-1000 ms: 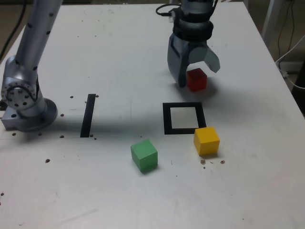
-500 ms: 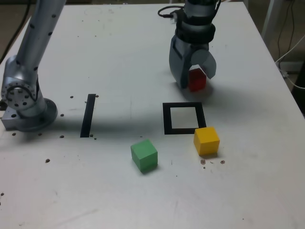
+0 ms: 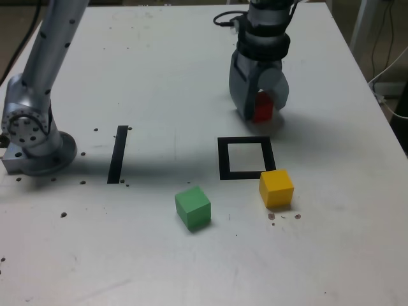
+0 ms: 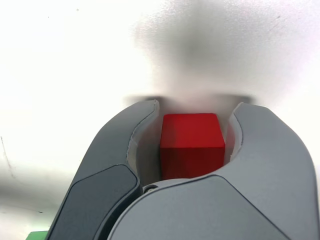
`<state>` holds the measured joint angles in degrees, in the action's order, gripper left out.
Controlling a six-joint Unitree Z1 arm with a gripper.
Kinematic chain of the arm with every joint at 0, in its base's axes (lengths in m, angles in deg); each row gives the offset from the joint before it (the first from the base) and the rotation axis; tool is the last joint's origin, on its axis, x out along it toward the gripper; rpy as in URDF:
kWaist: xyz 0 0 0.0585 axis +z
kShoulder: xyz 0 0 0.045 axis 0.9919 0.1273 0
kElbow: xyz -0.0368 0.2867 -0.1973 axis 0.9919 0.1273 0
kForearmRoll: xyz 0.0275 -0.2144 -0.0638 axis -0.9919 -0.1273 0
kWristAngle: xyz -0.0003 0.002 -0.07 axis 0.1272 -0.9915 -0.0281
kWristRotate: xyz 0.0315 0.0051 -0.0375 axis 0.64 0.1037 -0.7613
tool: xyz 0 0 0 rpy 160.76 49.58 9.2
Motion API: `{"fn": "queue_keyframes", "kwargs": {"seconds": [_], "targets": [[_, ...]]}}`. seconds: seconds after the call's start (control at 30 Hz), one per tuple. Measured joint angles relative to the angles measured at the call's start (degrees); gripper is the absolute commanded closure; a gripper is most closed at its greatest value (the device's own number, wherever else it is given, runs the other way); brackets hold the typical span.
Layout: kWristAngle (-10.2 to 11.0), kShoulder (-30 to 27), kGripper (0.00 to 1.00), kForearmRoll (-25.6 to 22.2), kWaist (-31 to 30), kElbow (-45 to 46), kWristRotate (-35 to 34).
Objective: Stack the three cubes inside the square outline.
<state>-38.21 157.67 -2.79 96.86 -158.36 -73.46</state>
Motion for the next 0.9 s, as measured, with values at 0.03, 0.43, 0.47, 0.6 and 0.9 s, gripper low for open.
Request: {"fn": "queue_keyframes", "kwargs": {"seconds": [0.03, 0.43, 0.47, 0.6, 0.9], "targets": [[0.0, -0.6, 0.87, -0.3, -0.1, 0.1, 0.0], [-0.1, -10.2, 0.86, -3.7, -8.1, 5.0, -2.0], [0.0, -10.5, 0.86, -3.6, -8.9, 6.1, -2.6], [0.2, -10.7, 0.86, -3.3, -11.9, 8.2, -3.8], [-0.3, -7.2, 0.86, -1.6, -15.4, 8.6, -4.1]]}}
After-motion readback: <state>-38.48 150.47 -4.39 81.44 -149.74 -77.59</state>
